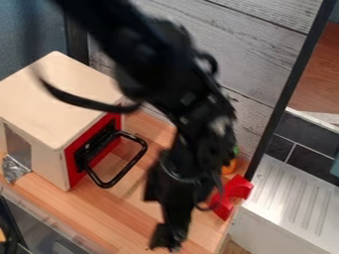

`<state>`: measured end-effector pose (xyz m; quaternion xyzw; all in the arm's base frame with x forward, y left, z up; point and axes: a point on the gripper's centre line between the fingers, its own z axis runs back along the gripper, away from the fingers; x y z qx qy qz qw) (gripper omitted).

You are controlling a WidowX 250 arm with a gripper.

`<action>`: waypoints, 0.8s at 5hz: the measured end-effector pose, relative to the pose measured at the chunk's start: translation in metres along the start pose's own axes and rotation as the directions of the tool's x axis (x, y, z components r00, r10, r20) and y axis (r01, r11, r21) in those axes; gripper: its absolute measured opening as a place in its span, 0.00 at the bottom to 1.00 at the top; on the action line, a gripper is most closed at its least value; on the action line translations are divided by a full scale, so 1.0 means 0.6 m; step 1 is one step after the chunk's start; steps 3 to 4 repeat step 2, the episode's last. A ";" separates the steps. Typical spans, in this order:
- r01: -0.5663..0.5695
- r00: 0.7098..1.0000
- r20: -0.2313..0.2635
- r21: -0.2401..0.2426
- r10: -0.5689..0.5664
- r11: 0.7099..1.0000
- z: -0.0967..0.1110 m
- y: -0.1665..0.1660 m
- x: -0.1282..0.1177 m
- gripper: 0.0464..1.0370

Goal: Closing the drawer

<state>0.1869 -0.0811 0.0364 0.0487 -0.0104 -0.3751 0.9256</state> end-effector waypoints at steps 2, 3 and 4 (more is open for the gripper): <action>-0.206 0.977 0.066 0.031 0.203 0.978 0.102 -0.015 -0.077 0.96; -0.206 0.977 0.066 0.031 0.203 0.978 0.102 -0.015 -0.077 0.96; -0.206 0.977 0.066 0.031 0.203 0.978 0.102 -0.015 -0.077 0.96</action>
